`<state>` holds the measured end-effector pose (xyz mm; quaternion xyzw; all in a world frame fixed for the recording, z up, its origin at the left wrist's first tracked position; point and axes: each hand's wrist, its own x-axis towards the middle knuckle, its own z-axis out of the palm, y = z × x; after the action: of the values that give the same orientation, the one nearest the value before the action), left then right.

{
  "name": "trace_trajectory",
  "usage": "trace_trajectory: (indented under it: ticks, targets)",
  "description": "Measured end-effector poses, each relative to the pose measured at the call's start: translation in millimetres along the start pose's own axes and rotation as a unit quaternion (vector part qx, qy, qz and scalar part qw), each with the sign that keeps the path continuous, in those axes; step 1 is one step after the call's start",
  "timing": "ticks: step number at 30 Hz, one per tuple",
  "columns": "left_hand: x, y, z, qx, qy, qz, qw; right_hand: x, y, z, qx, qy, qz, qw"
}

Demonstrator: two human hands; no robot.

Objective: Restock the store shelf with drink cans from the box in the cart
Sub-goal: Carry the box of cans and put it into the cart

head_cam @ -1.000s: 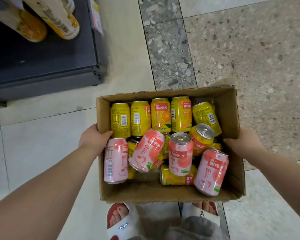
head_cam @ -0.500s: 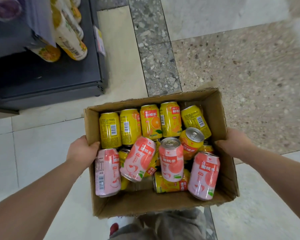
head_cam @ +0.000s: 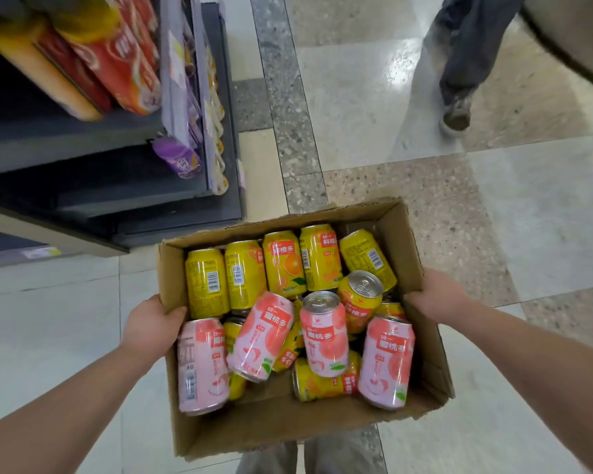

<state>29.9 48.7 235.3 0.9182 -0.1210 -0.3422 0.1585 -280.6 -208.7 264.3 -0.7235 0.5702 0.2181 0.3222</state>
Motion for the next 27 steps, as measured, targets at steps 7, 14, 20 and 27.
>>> trace_trajectory:
  ticks: [7,14,20,27]
  targets:
    - [-120.8,7.7,-119.2,-0.027,0.013,-0.003,1.000,-137.9,-52.2,-85.6,-0.020,-0.018,-0.025,0.999]
    - [-222.7,-31.1,-182.7,-0.088,0.054,-0.066,0.992,-213.7,-97.2,-121.4,-0.072,-0.025,-0.104,0.992]
    - [-316.9,-85.6,-221.1,-0.141,0.111,-0.117,0.977,-277.1,-153.0,-129.6,-0.133,-0.036,-0.191,0.972]
    - [-410.7,-185.0,-254.5,-0.230,0.180,-0.187,0.938,-363.2,-233.2,-93.2,-0.225,-0.036,-0.288,0.930]
